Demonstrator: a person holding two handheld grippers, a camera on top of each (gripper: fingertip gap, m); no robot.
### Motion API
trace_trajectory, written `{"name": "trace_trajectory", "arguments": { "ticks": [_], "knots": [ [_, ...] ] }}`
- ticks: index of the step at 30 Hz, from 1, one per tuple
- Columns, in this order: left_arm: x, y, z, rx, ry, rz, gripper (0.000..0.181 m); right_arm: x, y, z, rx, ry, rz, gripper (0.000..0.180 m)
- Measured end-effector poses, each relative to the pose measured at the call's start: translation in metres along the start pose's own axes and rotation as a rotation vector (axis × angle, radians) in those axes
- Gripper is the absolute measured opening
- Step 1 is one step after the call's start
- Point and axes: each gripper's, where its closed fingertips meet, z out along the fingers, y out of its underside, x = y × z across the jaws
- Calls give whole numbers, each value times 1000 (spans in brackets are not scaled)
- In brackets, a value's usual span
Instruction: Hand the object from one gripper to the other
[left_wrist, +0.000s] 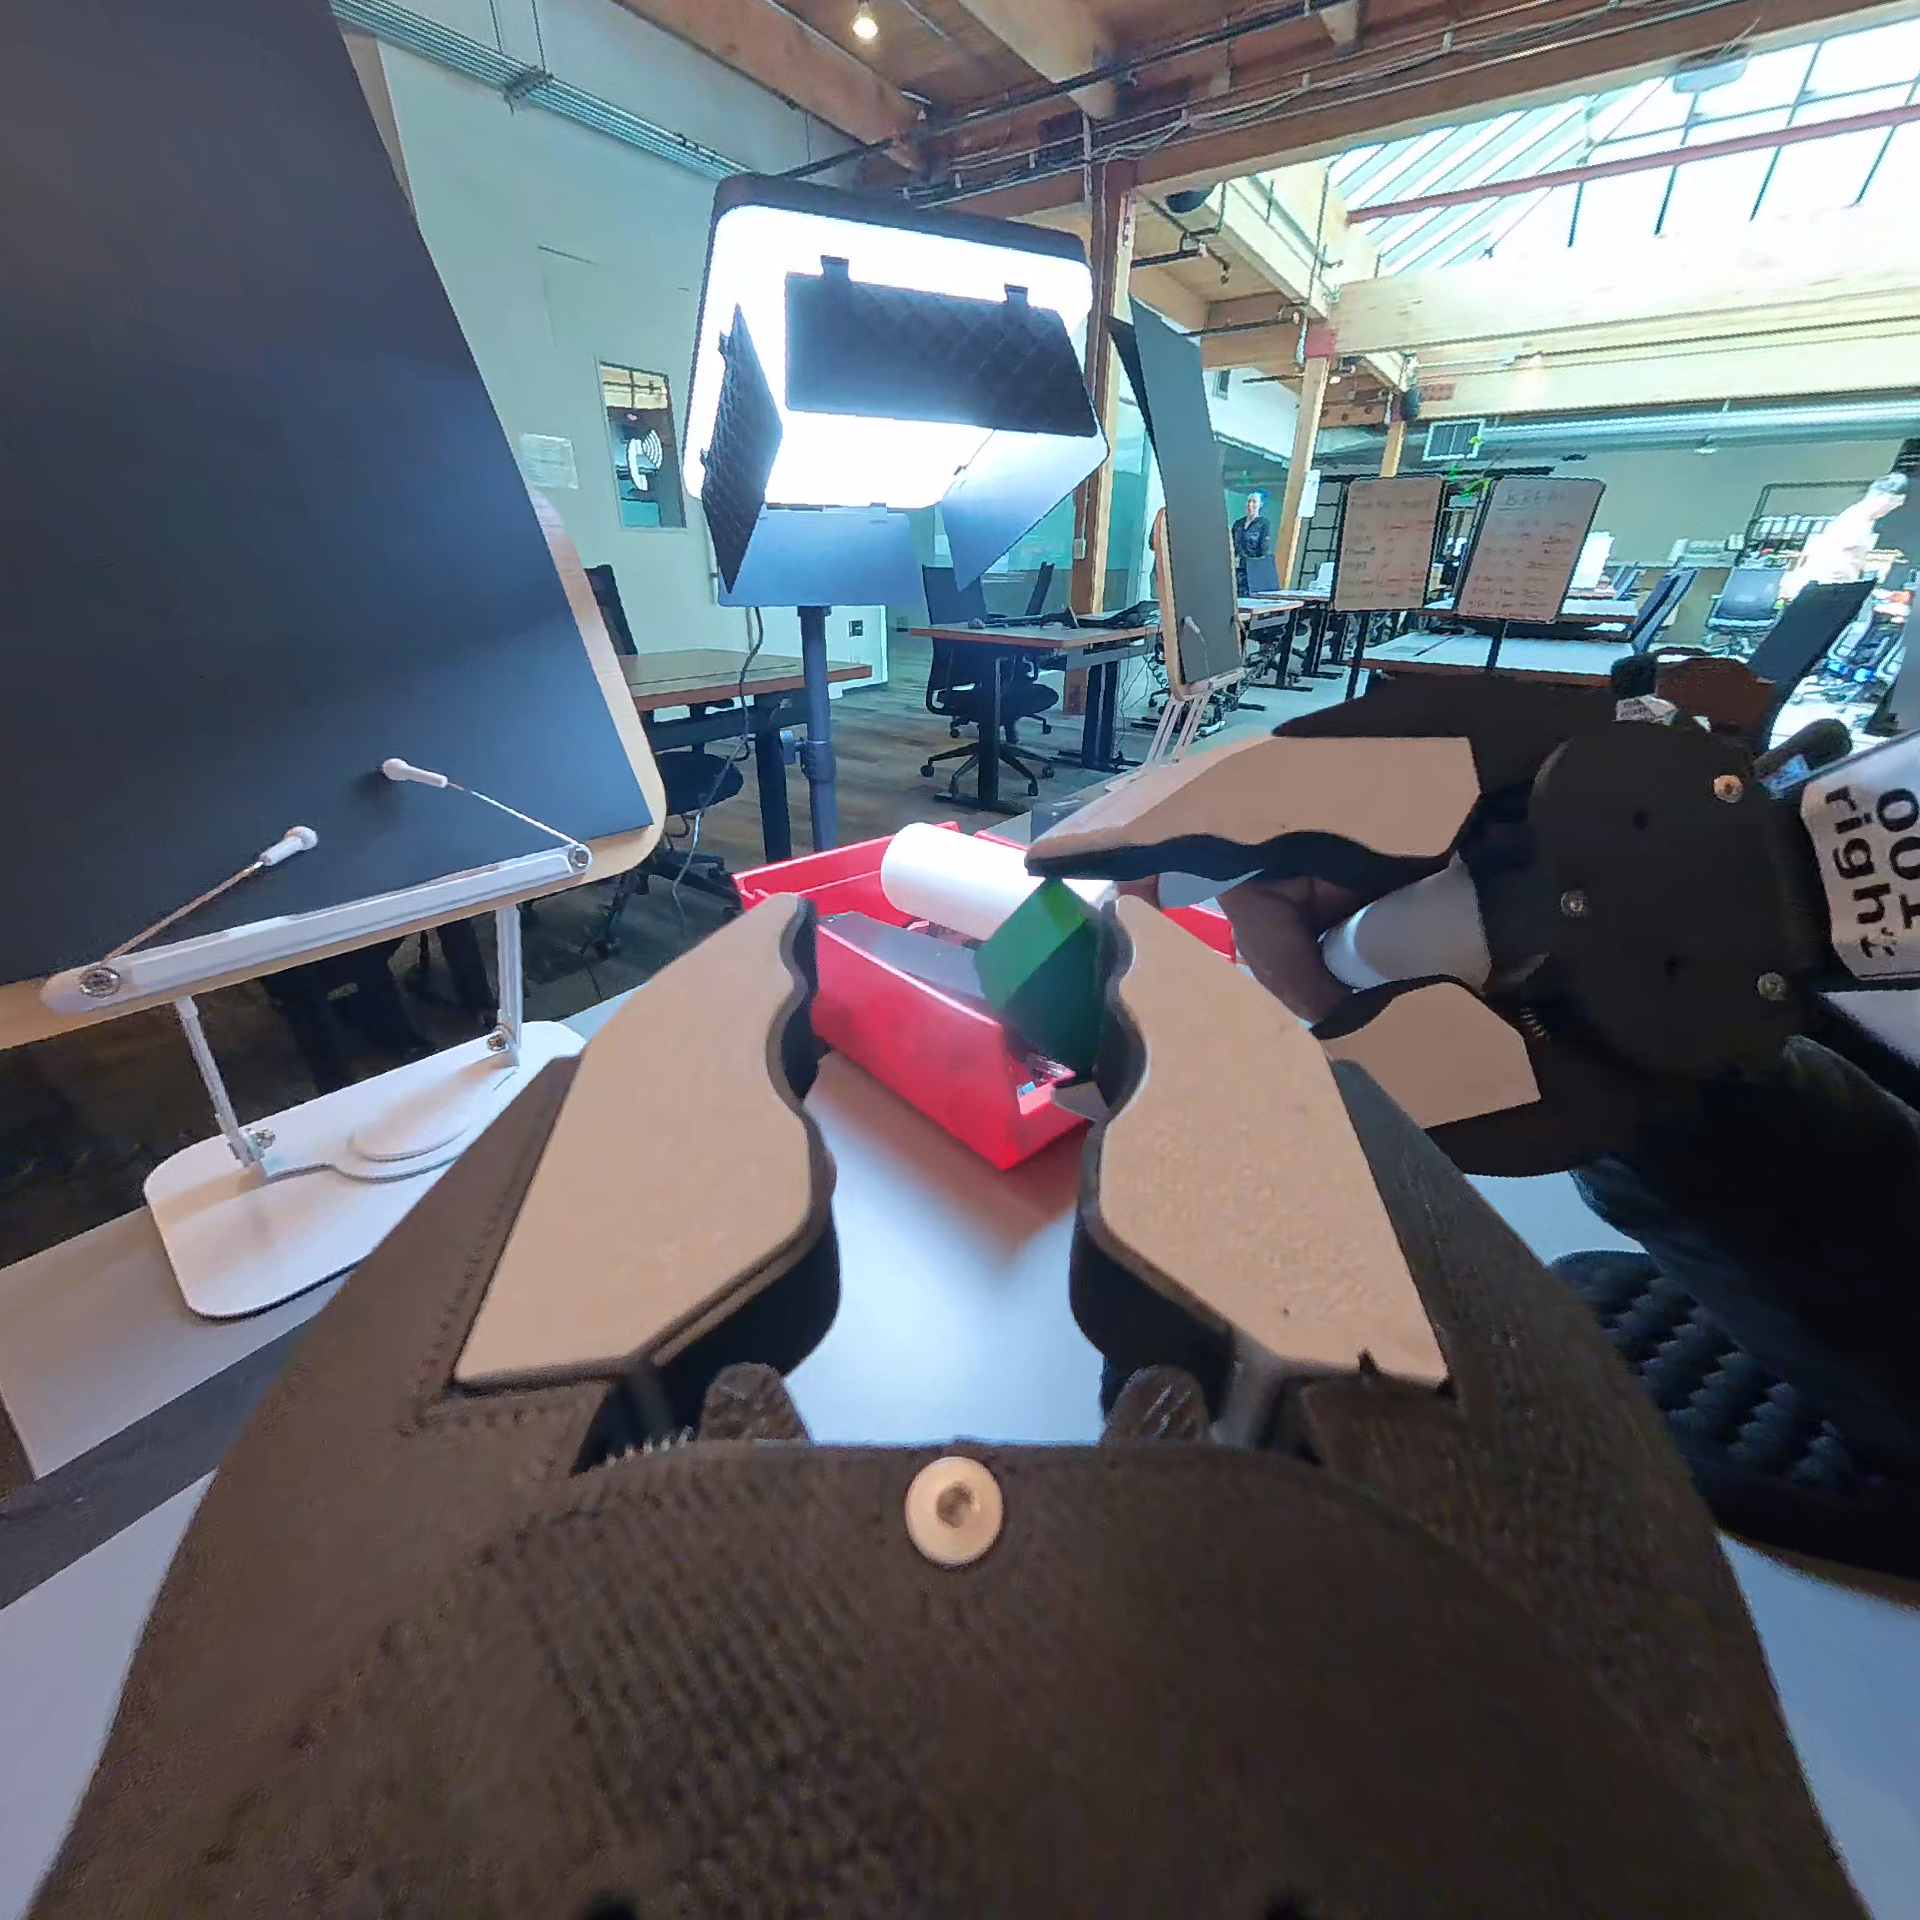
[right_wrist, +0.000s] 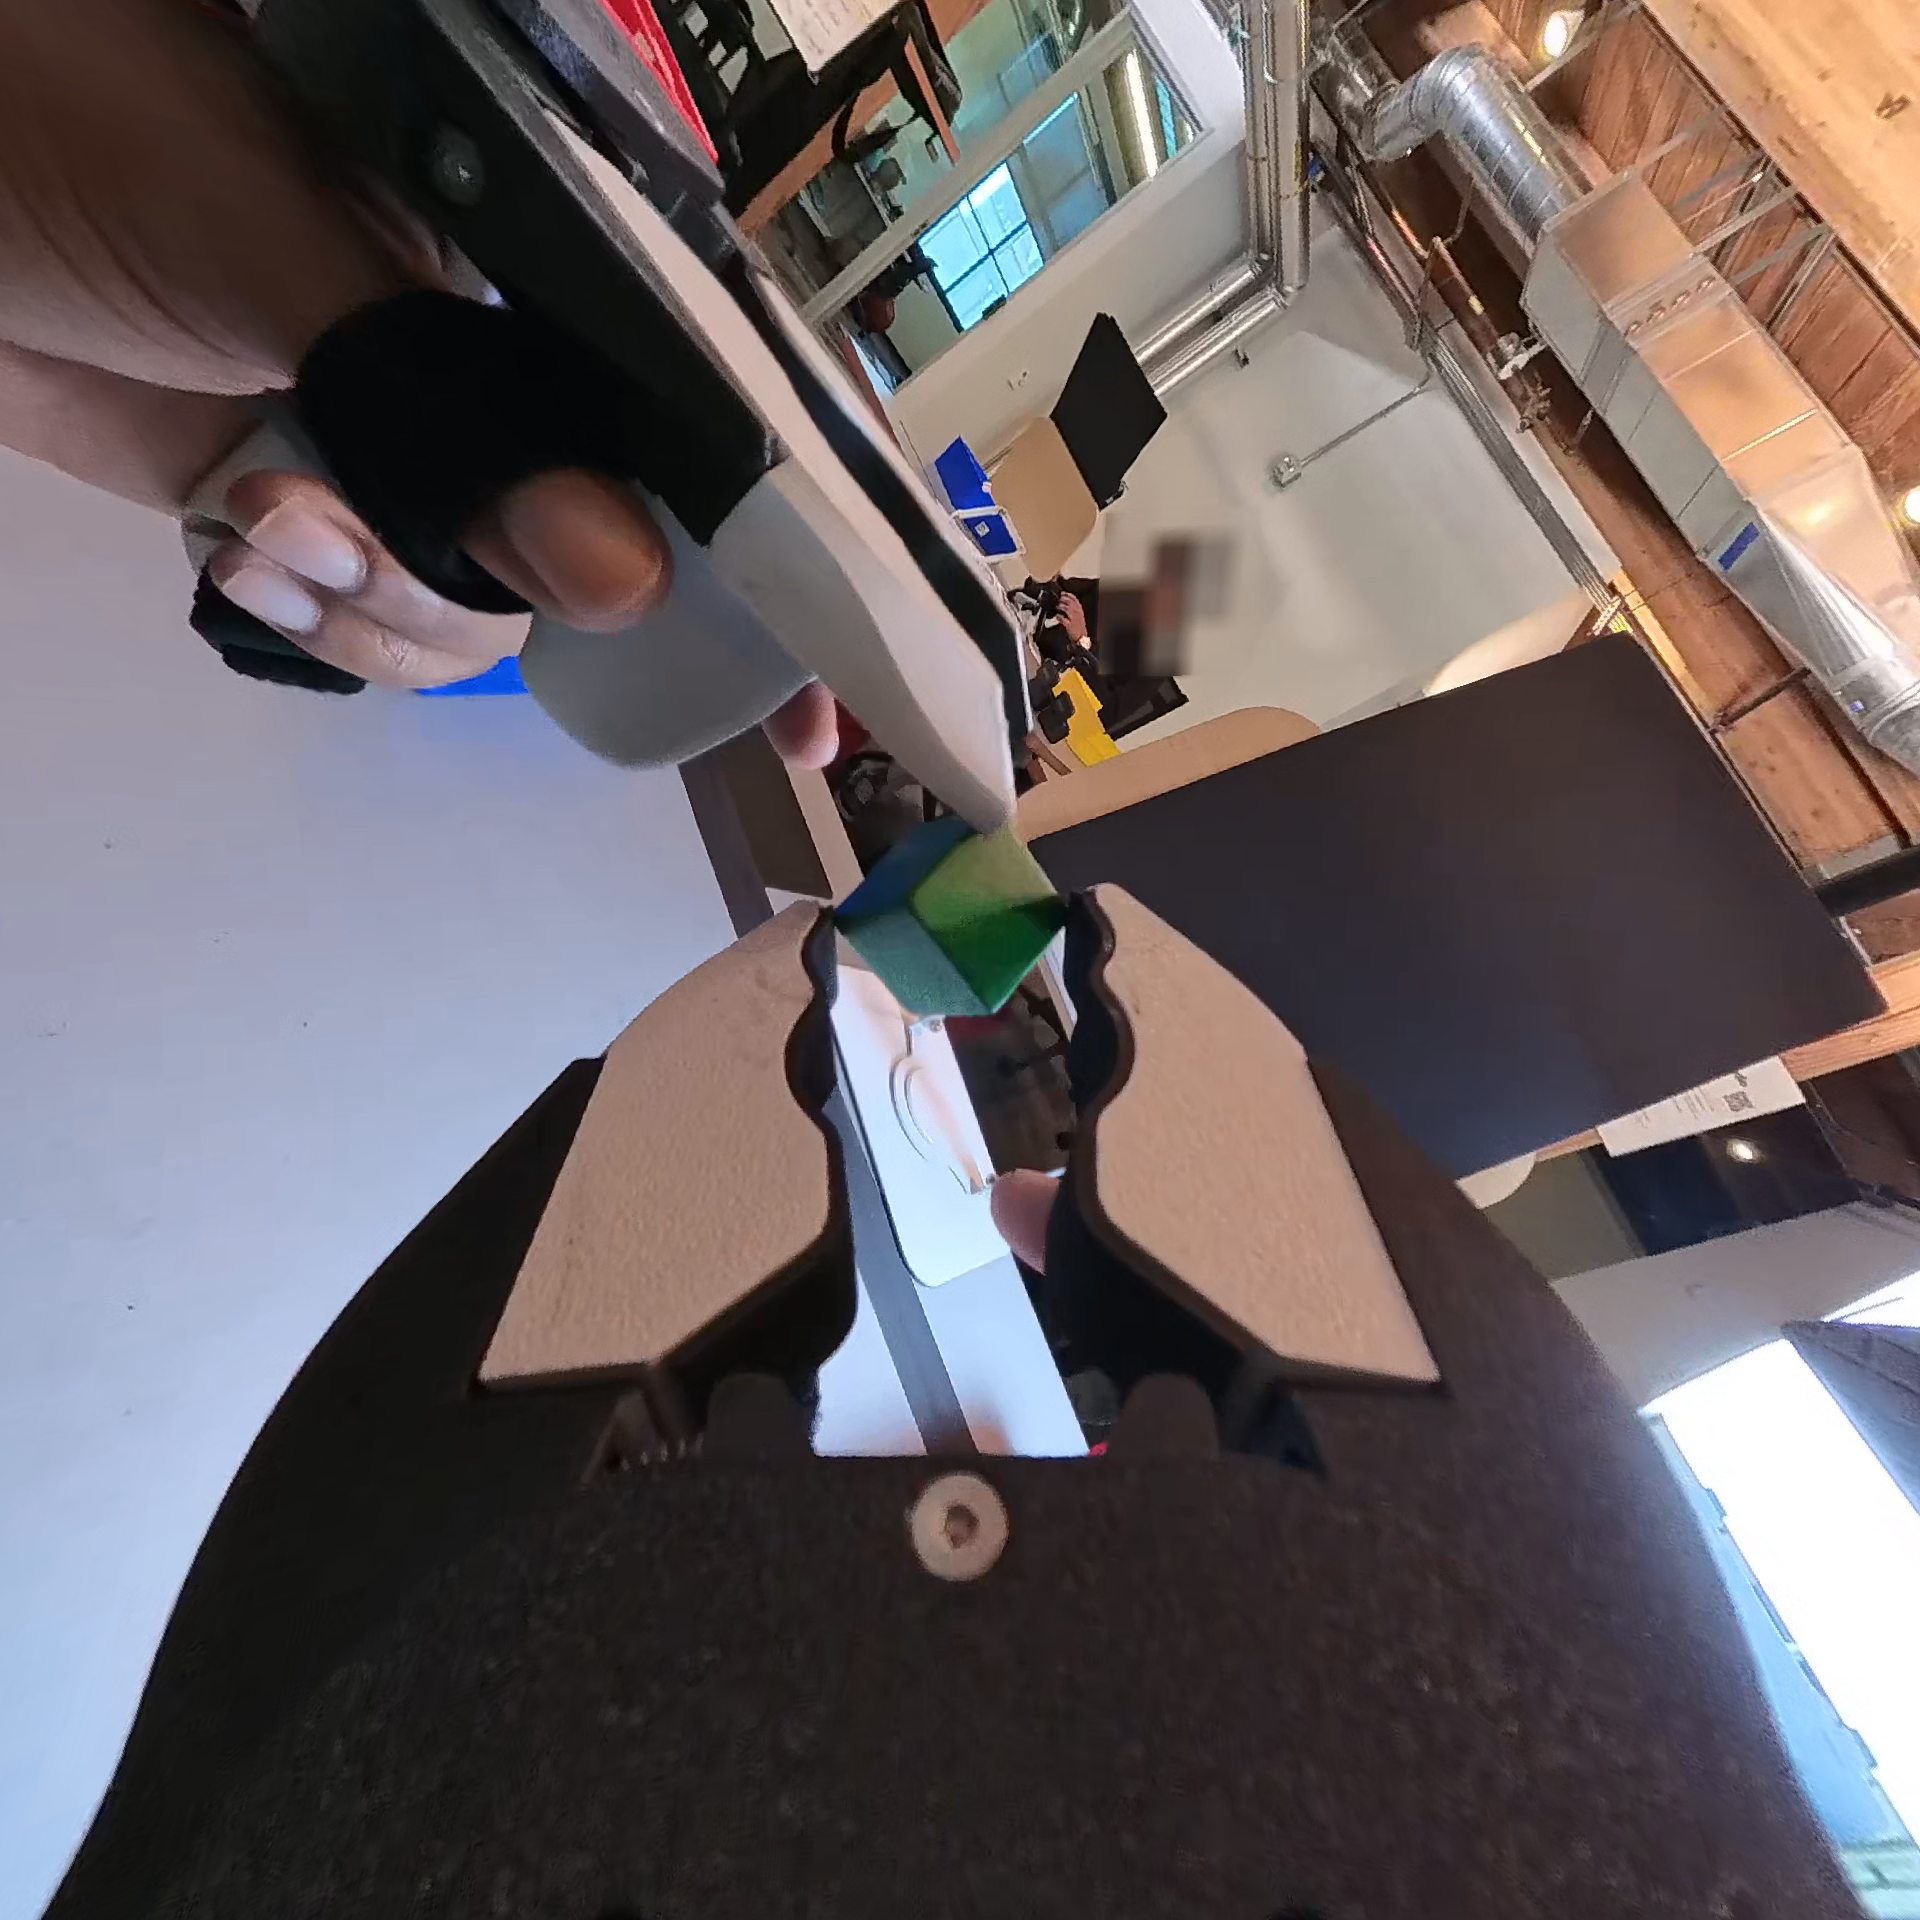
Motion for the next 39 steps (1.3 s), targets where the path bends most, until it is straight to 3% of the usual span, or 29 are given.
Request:
{"name": "trace_trajectory", "arguments": {
  "ticks": [2, 6, 16, 24, 32, 39],
  "knots": [
    [-10, 2, -2, -11, -43, 19, 47, 1, -2, -1, 24, -7, 21, 42],
    [-44, 38, -2, -229, -187, 146, 45, 6, -9, -6, 64, 5, 47, 42],
    [-47, 49, 1, -227, -156, 78, 44, 18, -3, -10, 47, 37, 55, 42],
    [6, 13, -2, -139, 30, 131, 39, 18, 5, -7, 22, 51, 39, 42],
    [29, 0, -6, -124, 123, 139, 42, 11, -13, -13, 145, 73, -97, 42],
    [39, -3, -5, -71, 270, -121, 51, 9, -26, -17, 207, 200, -289, 42]
  ]
}}
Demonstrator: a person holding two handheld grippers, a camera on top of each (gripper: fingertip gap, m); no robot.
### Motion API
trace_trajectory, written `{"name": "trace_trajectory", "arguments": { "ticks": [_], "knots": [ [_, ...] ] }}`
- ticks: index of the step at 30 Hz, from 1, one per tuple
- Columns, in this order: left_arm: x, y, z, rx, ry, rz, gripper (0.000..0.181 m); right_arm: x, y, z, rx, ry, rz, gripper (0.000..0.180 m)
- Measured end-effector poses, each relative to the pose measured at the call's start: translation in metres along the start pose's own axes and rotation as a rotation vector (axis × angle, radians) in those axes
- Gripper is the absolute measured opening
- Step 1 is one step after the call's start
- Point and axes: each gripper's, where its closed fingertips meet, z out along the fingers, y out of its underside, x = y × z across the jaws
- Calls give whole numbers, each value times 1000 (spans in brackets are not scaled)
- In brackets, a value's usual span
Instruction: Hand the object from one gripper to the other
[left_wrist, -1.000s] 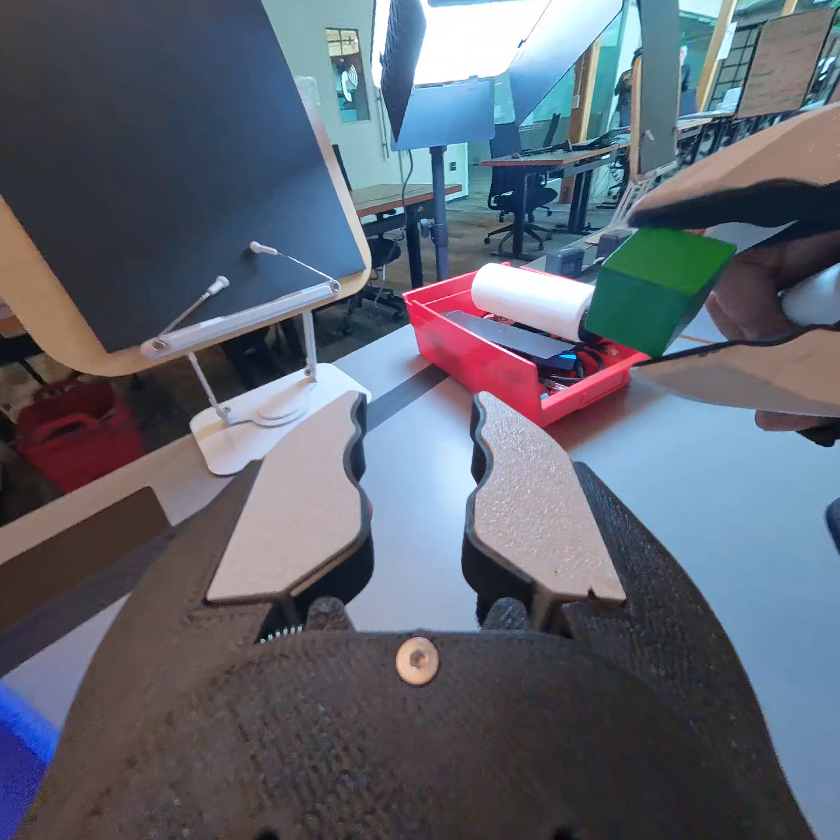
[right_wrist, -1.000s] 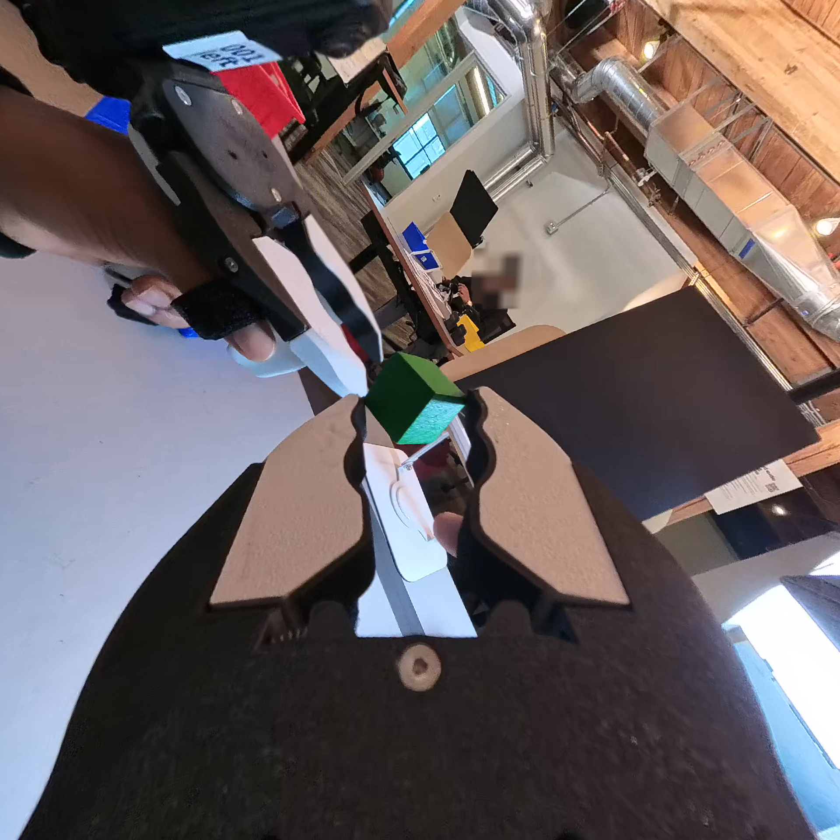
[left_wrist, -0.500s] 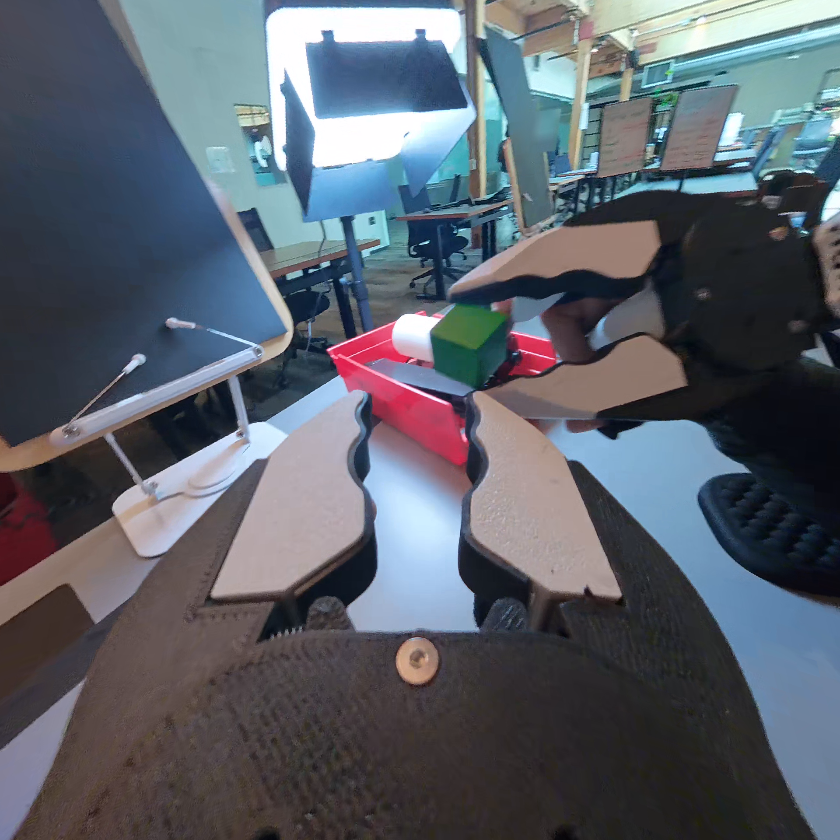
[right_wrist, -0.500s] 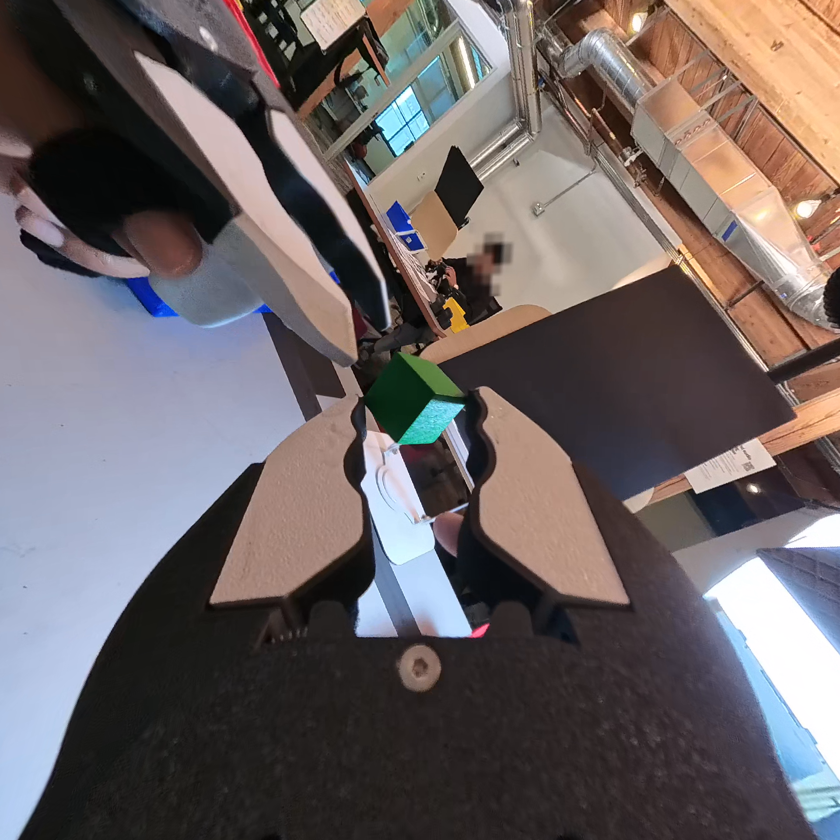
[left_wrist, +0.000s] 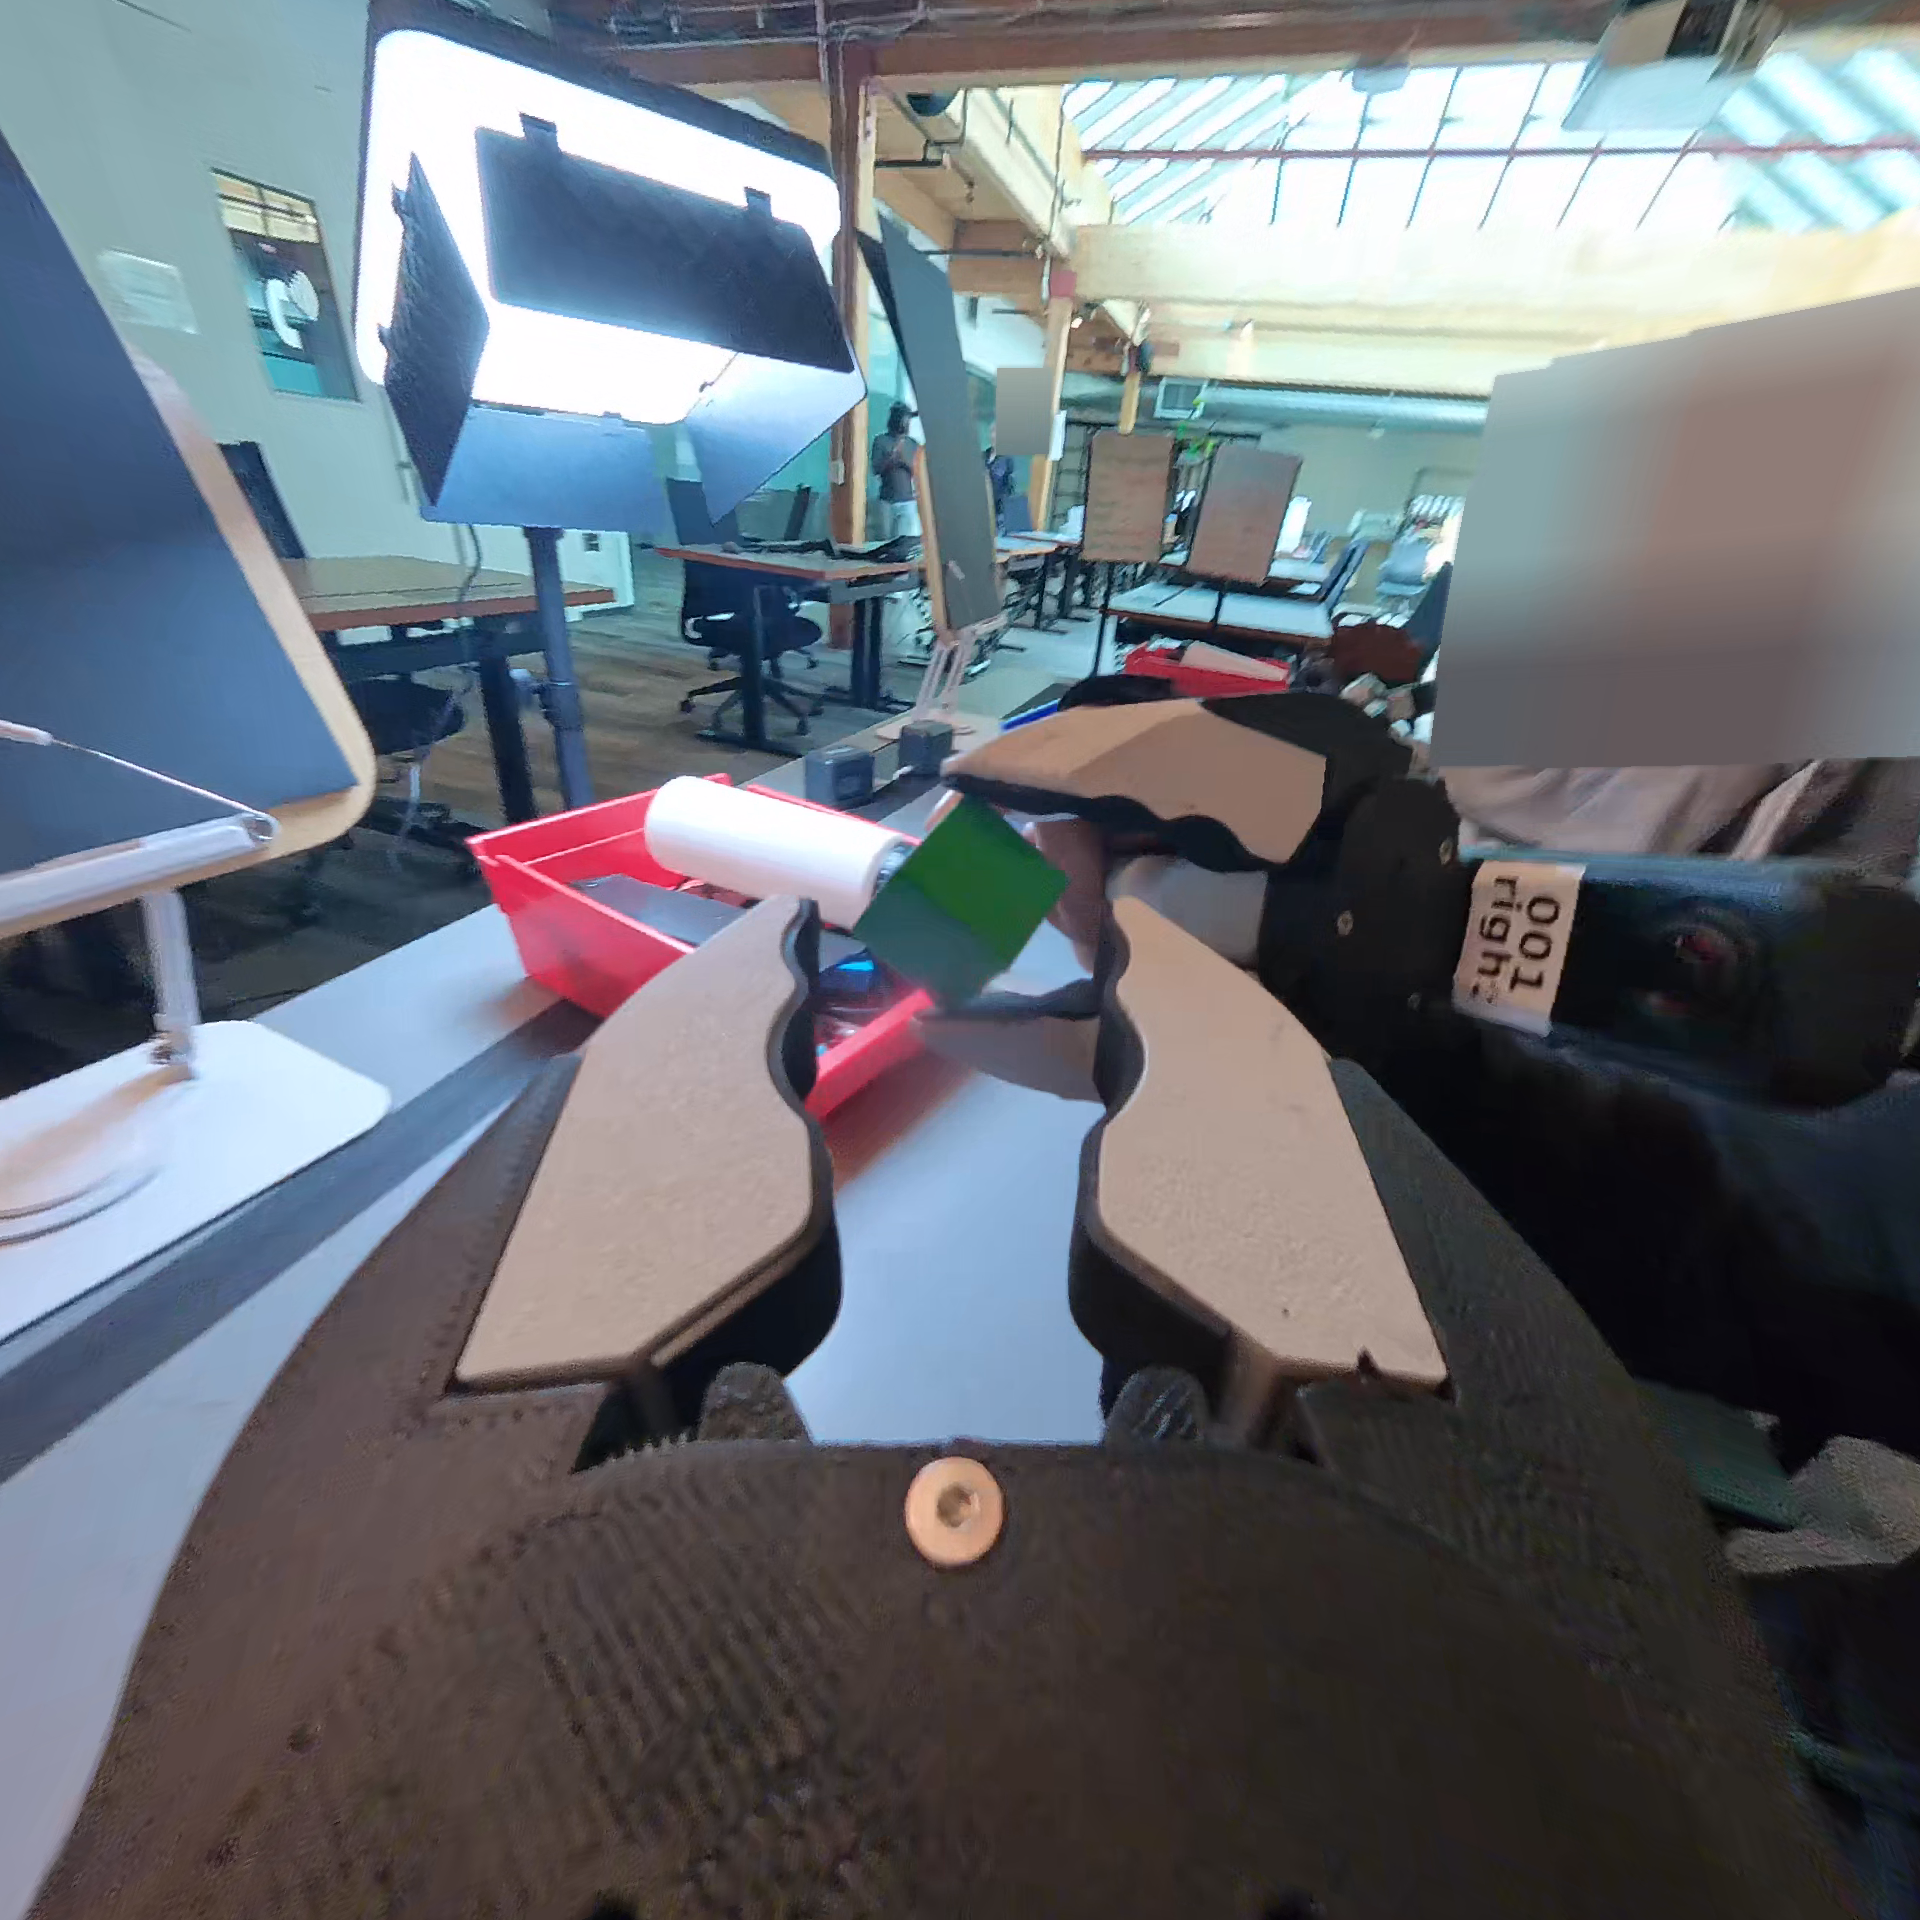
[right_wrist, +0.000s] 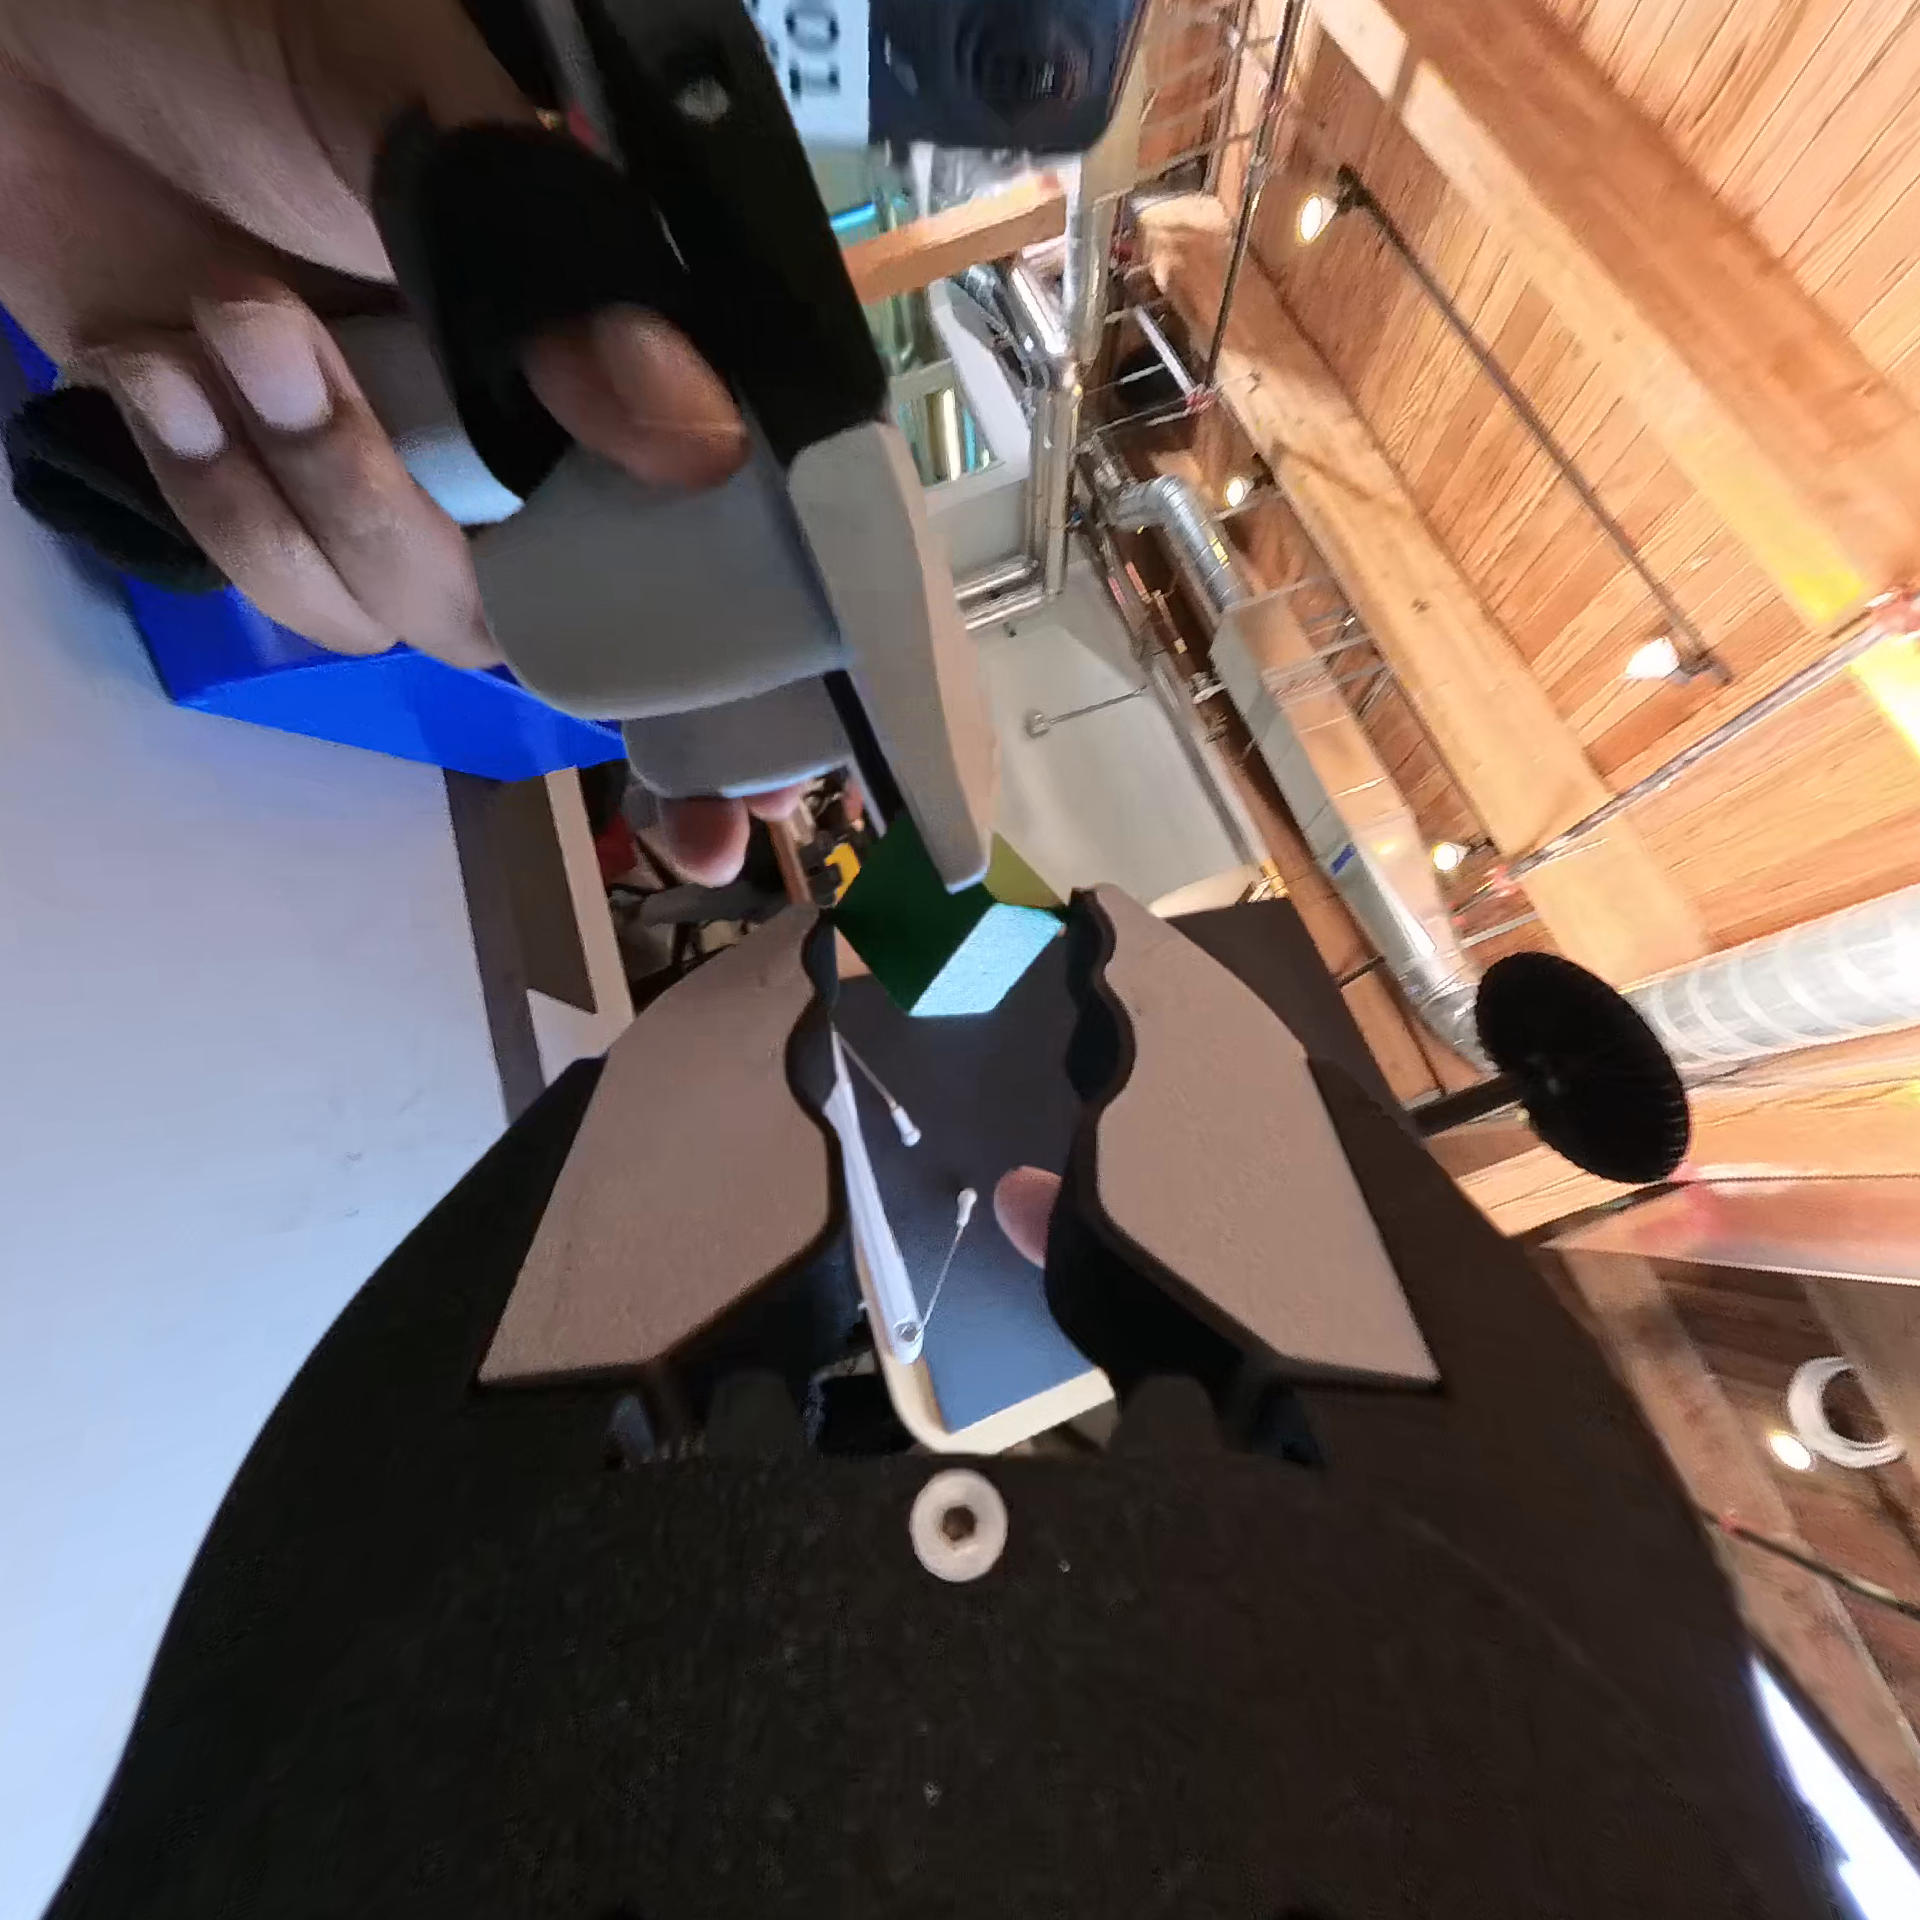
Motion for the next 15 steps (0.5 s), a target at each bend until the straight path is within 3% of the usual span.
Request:
{"name": "trace_trajectory", "arguments": {
  "ticks": [6, 15],
  "knots": [
    [15, 1, 0, 19, 183, -173, 52, 0, -16, -1, 54, 52, -69, 42],
    [18, -4, -1, 43, 135, -32, 44, 3, -23, -2, 80, 100, -89, 43]
  ]
}}
